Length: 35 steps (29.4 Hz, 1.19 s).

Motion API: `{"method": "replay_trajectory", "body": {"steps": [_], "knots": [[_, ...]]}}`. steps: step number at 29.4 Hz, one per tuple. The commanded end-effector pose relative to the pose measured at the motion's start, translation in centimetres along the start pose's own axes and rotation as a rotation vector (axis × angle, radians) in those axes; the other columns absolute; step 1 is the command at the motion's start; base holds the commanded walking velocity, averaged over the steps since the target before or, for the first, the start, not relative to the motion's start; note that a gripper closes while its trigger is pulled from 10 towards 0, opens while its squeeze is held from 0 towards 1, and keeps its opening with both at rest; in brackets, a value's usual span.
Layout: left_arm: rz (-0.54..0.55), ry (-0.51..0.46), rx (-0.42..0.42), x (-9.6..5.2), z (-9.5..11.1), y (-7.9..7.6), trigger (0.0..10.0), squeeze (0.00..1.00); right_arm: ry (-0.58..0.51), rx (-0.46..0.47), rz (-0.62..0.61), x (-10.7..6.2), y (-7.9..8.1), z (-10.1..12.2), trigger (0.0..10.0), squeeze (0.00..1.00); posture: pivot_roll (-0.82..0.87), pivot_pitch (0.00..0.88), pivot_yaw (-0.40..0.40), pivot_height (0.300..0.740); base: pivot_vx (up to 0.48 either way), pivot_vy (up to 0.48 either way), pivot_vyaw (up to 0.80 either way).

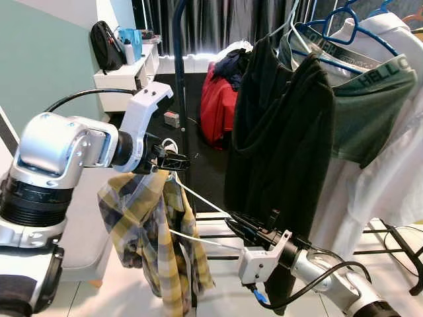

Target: Hang hanger

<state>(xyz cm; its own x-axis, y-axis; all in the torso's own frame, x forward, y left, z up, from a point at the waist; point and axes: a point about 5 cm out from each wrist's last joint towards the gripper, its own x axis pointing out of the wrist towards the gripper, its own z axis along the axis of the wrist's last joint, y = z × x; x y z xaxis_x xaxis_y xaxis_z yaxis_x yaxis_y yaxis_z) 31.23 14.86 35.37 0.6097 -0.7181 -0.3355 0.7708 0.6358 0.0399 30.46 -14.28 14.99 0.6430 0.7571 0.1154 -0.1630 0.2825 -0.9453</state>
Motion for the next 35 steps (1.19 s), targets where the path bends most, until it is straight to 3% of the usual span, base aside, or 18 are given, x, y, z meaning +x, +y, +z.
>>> {"method": "replay_trajectory", "body": {"steps": [1, 3, 4, 5, 6, 8, 9, 13, 15, 16, 18, 20, 21, 22, 24, 32, 34, 35], "knots": [[-0.044, -0.055, 0.041, -1.0, 1.2, -0.6, 10.0, 0.00, -0.051, 0.018, -0.100, 0.6, -1.4, 0.6, 10.0, 0.00, 0.06, 0.098, 0.041, 0.740, 0.000, 0.000, 0.00], [-0.069, -0.060, 0.044, -1.9, 1.6, -0.8, 10.0, 0.00, -0.047, 0.019, -0.104, 0.6, -1.6, 0.3, 10.0, 0.00, 0.06, 0.097, 0.040, 0.740, 0.000, 0.000, 0.00], [0.070, 0.018, 0.129, -2.3, 1.0, 0.5, 10.0, 0.00, -0.046, 0.016, -0.106, 0.6, -1.7, 0.2, 10.0, 0.00, 0.07, 0.098, 0.037, 0.740, 0.000, 0.000, 0.00], [0.070, 0.018, 0.129, -2.3, 1.0, 0.5, 10.0, 0.00, -0.046, 0.016, -0.106, 0.6, -1.7, 0.2, 10.0, 0.00, 0.07, 0.098, 0.037, 0.740, 0.000, 0.000, 0.00], [0.219, 0.112, 0.220, -2.7, -0.1, 2.1, 10.0, 0.00, -0.046, 0.014, -0.109, 0.6, -1.9, 0.2, 10.0, 0.00, 0.07, 0.098, 0.037, 0.740, 0.000, 0.000, 0.00], [0.312, 0.183, 0.290, -3.0, -0.9, 3.2, 10.0, 0.00, -0.046, 0.013, -0.111, 0.7, -2.0, 0.1, 10.0, 0.00, 0.07, 0.098, 0.037, 0.740, 0.000, 0.000, 0.00], [0.332, 0.193, 0.299, -3.0, -1.3, 3.6, 10.0, 1.00, -0.047, 0.012, -0.114, 0.7, -2.1, 0.1, 10.0, 0.00, 0.07, 0.099, 0.037, 0.740, 0.000, 0.000, 0.00], [0.306, 0.156, 0.291, -2.7, -1.3, 3.4, 10.0, 1.00, -0.049, 0.011, -0.120, 0.7, -2.2, 0.1, 10.0, 0.00, 0.07, 0.100, 0.039, 0.740, 0.000, 0.000, 0.00], [0.278, -0.046, 0.233, -2.2, 0.9, 3.2, 10.0, 1.00, -0.059, 0.013, -0.140, 0.9, -2.5, 0.4, 10.0, 0.00, 0.06, 0.102, 0.041, 0.740, 0.000, 0.000, 0.00], [0.285, -0.140, 0.186, -2.5, 2.0, 3.4, 10.0, 0.00, -0.066, 0.018, -0.155, 1.0, -2.8, 0.5, 10.0, 0.00, 0.06, 0.099, 0.044, 0.740, 0.000, 0.000, 0.00], [0.289, -0.196, 0.151, -2.7, 2.6, 3.6, 10.0, 0.00, -0.071, 0.021, -0.165, 1.0, -3.0, 0.6, 10.0, 0.00, 0.06, 0.099, 0.044, 0.740, 0.000, 0.000, 0.00], [0.402, -0.219, 0.147, -3.4, 2.9, 5.0, 10.0, 0.00, -0.079, 0.025, -0.186, 1.1, -3.4, 0.7, 10.0, 0.00, 0.06, 0.098, 0.045, 0.740, 0.000, 0.000, 0.00], [0.485, -0.230, 0.147, -3.9, 3.1, 5.9, 10.0, 0.00, -0.084, 0.027, -0.201, 1.1, -3.7, 0.7, 10.0, 0.00, 0.06, 0.098, 0.045, 0.740, 0.000, 0.000, 0.00], [0.718, -0.117, 0.249, -4.7, 1.2, 8.8, 10.0, 0.00, -0.099, 0.013, -0.230, 1.2, -4.3, 0.9, 10.0, 0.00, 0.06, 0.094, 0.045, 0.740, 0.000, 0.000, 0.00], [0.718, -0.117, 0.249, -4.7, 1.2, 8.8, 10.0, 0.00, -0.099, 0.013, -0.230, 1.2, -4.3, 0.9, 10.0, 0.00, 0.06, 0.094, 0.045, 0.740, 0.000, 0.000, 0.00], [0.793, 0.190, 0.324, -3.6, -6.0, 11.0, 10.0, 0.00, -0.148, -0.014, -0.266, 1.3, -5.0, 1.6, 10.0, 0.00, 0.06, 0.083, 0.047, 0.740, 0.000, 0.000, 0.00], [0.812, 0.184, 0.311, -3.5, -7.5, 11.8, 10.0, 0.00, -0.185, 0.006, -0.290, 1.5, -5.5, 2.1, 10.0, 0.00, 0.06, 0.079, 0.045, 0.740, 0.000, 0.000, 0.00], [0.754, 0.057, 0.209, -2.9, -8.3, 12.1, 10.0, 0.00, -0.225, 0.027, -0.303, 1.7, -5.9, 2.7, 10.0, 0.00, 0.06, 0.078, 0.044, 0.740, 0.000, 0.000, 0.00]]}}
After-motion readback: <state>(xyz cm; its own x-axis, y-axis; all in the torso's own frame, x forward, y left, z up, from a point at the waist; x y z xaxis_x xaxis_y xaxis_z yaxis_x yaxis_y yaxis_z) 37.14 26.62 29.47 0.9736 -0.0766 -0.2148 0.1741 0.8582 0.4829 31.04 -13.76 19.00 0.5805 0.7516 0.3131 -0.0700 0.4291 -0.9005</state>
